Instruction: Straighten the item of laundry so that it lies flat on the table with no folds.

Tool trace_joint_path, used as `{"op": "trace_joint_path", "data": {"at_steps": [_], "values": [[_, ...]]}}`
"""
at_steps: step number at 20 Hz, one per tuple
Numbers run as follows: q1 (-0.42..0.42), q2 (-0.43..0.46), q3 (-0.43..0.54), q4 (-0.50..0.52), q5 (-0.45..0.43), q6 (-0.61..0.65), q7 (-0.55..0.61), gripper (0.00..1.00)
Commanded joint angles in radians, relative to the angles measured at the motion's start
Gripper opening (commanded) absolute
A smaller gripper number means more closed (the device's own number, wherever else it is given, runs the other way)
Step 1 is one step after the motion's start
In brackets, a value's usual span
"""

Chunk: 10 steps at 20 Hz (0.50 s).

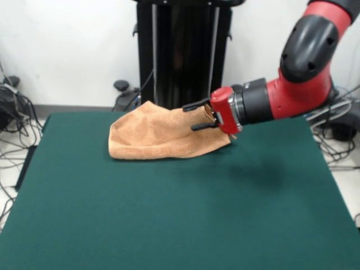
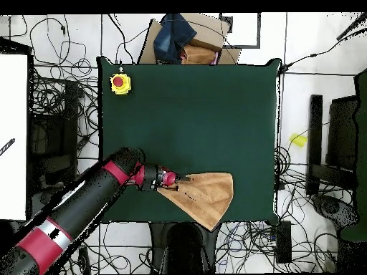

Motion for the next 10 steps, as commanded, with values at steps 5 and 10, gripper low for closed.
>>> {"op": "trace_joint_path", "data": {"at_steps": [5, 10], "values": [[0.028, 0.010, 0.079, -0.171, 0.014, 0.121, 0.191, 1.00], [0.046, 0.044, 0.073, -0.229, 0.040, 0.221, 0.245, 1.00]]}}
